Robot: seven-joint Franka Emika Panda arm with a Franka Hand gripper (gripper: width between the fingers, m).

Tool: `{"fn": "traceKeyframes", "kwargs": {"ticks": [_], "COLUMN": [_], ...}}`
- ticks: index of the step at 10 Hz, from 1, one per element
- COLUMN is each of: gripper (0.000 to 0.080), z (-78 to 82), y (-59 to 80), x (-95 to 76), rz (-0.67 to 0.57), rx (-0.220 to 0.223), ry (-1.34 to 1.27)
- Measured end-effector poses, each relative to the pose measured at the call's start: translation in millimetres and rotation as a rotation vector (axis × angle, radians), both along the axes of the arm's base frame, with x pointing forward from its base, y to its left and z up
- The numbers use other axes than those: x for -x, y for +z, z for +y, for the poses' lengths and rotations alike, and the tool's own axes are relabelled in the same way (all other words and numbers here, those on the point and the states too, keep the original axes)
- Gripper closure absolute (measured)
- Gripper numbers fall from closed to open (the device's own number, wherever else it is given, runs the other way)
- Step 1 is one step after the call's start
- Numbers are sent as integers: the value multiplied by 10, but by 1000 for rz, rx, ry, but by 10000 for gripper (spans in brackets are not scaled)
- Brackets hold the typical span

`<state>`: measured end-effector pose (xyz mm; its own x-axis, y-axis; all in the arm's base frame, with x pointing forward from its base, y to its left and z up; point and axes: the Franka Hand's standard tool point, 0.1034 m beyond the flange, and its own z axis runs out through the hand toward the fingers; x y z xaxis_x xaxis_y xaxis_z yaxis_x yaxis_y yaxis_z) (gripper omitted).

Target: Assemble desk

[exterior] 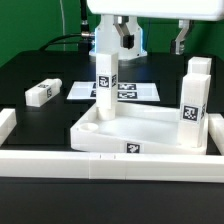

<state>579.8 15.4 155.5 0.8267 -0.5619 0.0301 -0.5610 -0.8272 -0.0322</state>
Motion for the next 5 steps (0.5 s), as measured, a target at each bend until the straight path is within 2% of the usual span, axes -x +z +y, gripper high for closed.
{"fn": "traceKeyframes", "kwargs": {"ticks": [2,3,5], "gripper": [150,150,150], "z": [-8,-98,-514], "y": [2,-1,26], "x": [4,86,342], "rz": [-1,-9,-13], "rx": [0,1,-19], "ry": [6,62,140]}}
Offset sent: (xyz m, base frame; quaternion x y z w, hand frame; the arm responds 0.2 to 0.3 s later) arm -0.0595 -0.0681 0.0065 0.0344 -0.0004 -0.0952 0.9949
